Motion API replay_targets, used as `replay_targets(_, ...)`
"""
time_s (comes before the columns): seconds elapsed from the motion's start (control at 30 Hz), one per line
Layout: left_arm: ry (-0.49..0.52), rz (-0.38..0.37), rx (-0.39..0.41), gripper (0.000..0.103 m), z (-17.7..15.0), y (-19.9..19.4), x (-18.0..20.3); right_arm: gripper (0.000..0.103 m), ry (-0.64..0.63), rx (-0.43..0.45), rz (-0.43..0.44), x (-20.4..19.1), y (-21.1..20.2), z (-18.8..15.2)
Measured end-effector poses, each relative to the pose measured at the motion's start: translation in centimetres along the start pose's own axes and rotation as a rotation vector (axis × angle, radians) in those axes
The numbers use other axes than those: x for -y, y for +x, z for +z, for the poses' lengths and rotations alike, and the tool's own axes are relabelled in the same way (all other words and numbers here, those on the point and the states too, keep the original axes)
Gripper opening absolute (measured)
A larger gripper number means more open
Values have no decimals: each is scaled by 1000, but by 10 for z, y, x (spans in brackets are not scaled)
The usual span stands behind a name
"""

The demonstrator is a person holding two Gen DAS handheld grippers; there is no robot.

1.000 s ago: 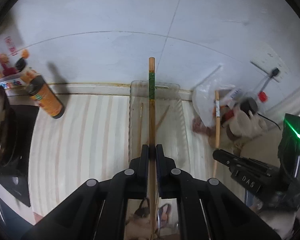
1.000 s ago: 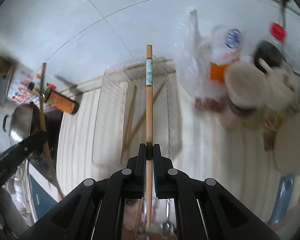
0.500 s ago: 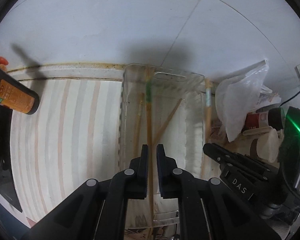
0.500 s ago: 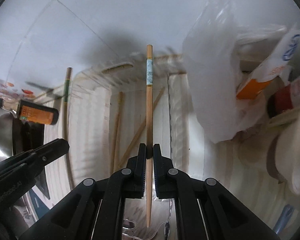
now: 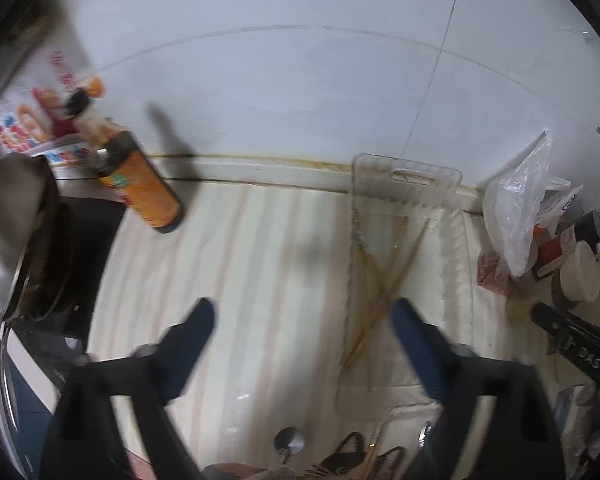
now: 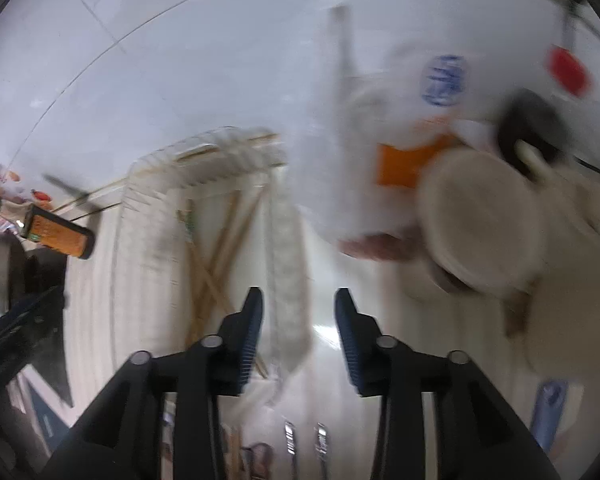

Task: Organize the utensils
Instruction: 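Open both tools to drop the chopsticks into the basket, then grasp a chopstick beside the spoon with the left tool while the right tool grasps a plain chopstick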

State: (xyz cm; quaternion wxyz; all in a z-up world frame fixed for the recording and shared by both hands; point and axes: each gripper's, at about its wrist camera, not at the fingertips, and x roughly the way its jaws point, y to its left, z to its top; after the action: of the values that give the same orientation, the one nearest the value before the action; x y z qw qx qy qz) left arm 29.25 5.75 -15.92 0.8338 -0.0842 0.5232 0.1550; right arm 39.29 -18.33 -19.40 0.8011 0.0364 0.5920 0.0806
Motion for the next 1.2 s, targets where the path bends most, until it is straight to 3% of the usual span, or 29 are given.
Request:
replay_targets(0.1, 6, 22, 29, 103, -26, -10, -8, 62, 21, 6, -27, 15, -7, -26)
replay_targets(0.27, 36, 34, -23, 103, -73, -2, -7, 62, 56, -11, -61, 40, 2, -78)
replay_targets(0.37, 65, 23, -98, 102, -110, 14, -2, 61, 105, -49, -52, 60, 12, -112)
replay_targets(0.4, 74, -12, -136, 100, -125, 23, 0, 56, 120, -60, -46, 66, 15, -121)
replay_targets(0.47, 93, -62, -194, 81, -145, 37, 6, 46, 145, -101, -47, 78, 24, -141)
replay_targets(0.53, 112, -135, -285, 43, -165, 57, 16, 46, 170, -131, -46, 89, 30, -156)
replay_targets(0.6, 124, -195, -366, 20, -178, 75, 26, 46, 191, -157, -51, 97, 36, -168)
replay_targets(0.67, 120, -243, -403, 20, -186, 87, 32, 46, 210, -173, -60, 104, 39, -178)
replay_targets(0.8, 136, -268, -409, 20, -188, 95, 43, 46, 234, -176, -64, 112, 38, -187)
replay_targets(0.87, 157, -261, -414, 19, -186, 97, 50, 46, 241, -174, -71, 116, 35, -190)
replay_targets(1.0, 184, -259, -405, 4, -185, 100, 58, 46, 257, -170, -72, 123, 34, -192)
replay_targets(1.2, 168, -192, -376, 4, -193, 100, 64, 46, 244, -174, -52, 114, 31, -190)
